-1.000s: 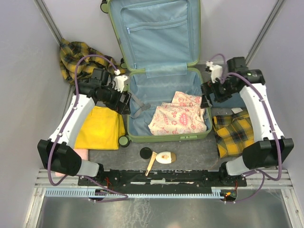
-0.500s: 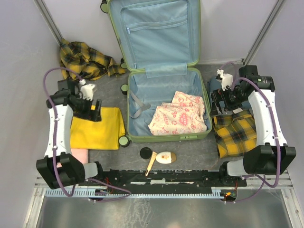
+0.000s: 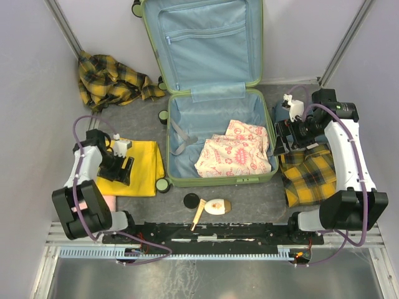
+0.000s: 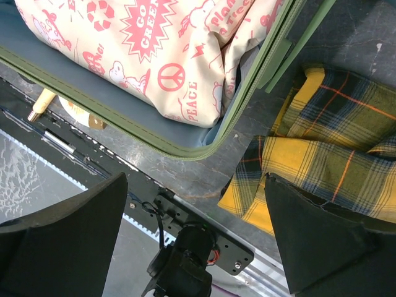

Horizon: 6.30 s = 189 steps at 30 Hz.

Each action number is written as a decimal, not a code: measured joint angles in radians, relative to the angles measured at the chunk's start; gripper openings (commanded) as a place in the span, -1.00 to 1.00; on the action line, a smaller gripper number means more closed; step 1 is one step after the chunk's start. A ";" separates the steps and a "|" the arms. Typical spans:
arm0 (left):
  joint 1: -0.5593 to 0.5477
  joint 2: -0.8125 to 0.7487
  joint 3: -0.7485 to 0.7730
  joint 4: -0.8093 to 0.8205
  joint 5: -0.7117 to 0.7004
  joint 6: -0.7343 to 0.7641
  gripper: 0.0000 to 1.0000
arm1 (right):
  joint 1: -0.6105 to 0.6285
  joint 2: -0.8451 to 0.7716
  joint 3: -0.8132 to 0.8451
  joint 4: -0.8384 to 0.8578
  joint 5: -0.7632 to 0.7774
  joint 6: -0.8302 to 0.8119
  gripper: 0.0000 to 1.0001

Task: Pack the luggage

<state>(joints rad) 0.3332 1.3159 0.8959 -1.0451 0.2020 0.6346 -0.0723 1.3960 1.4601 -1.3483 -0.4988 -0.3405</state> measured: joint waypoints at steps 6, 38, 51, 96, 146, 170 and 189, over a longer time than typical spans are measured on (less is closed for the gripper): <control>-0.081 0.135 -0.042 0.220 -0.029 -0.120 0.61 | 0.000 0.000 -0.019 0.005 0.000 0.003 1.00; 0.233 0.244 0.414 -0.105 0.078 0.185 0.74 | 0.000 0.037 -0.007 0.022 -0.071 0.030 1.00; 0.455 0.004 -0.011 -0.180 -0.053 0.535 0.41 | 0.000 0.029 -0.002 0.003 -0.104 0.029 1.00; 0.494 -0.145 -0.246 0.055 0.095 0.908 0.52 | 0.000 0.071 -0.002 0.018 -0.161 0.055 0.99; -0.310 0.010 0.537 0.232 0.137 -0.635 -0.95 | 0.000 0.065 -0.056 0.055 -0.182 0.098 0.97; -0.611 0.548 1.104 0.291 0.072 -0.320 -0.95 | 0.000 0.086 -0.100 0.112 -0.174 0.116 0.97; -0.868 0.618 0.532 0.381 -0.163 0.514 -0.95 | 0.000 0.111 -0.125 0.123 -0.151 0.108 0.97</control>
<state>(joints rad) -0.5350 1.9343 1.4281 -0.6636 0.0395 1.1484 -0.0723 1.5070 1.3354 -1.2251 -0.6502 -0.2321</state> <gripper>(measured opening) 0.072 0.983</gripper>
